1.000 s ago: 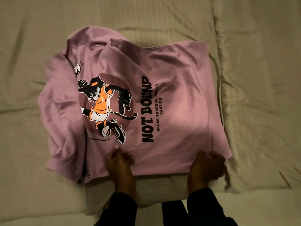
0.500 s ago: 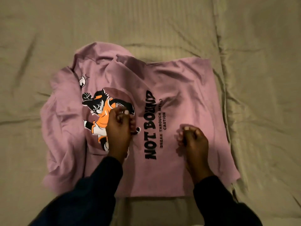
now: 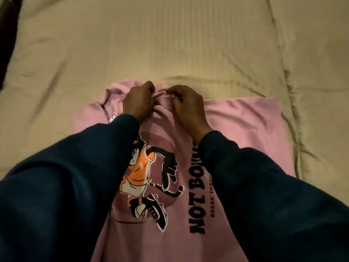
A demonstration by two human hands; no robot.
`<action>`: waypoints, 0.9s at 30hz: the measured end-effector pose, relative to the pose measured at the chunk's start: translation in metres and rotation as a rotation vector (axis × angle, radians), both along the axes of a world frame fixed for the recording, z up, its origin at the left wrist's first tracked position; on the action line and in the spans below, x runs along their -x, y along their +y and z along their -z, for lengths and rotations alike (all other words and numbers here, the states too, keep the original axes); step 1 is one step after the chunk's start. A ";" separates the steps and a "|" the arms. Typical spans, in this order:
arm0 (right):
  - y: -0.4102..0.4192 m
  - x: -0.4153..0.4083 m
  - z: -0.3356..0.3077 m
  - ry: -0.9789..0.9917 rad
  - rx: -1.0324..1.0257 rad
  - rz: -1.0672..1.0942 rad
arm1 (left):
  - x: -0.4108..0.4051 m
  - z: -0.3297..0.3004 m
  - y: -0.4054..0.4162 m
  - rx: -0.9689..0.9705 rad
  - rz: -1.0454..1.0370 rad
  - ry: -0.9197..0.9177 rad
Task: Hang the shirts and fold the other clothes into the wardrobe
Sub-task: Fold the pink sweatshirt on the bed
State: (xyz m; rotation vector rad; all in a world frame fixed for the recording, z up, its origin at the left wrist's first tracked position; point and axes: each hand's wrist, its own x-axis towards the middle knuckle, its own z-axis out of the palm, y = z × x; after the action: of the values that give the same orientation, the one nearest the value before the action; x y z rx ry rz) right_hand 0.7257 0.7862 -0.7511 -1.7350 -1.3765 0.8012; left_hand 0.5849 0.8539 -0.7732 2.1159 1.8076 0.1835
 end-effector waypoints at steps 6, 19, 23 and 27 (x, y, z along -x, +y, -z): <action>0.004 0.018 0.022 -0.029 0.301 0.156 | 0.008 0.011 -0.046 -0.206 -0.175 -0.426; 0.112 0.030 -0.044 0.276 -0.188 -0.035 | 0.066 0.043 -0.104 -0.261 0.133 -0.178; 0.111 0.060 -0.031 0.316 -0.095 -0.163 | 0.057 0.041 -0.102 -0.214 -0.031 -0.152; 0.091 0.049 0.009 0.503 0.122 0.262 | 0.063 0.049 -0.098 -0.160 -0.026 -0.107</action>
State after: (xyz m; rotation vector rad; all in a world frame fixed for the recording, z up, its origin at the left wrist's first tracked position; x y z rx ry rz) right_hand 0.6763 0.8774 -0.7604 -1.6123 -0.7633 1.0948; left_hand 0.5214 0.7554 -0.8219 2.1443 1.8132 0.4529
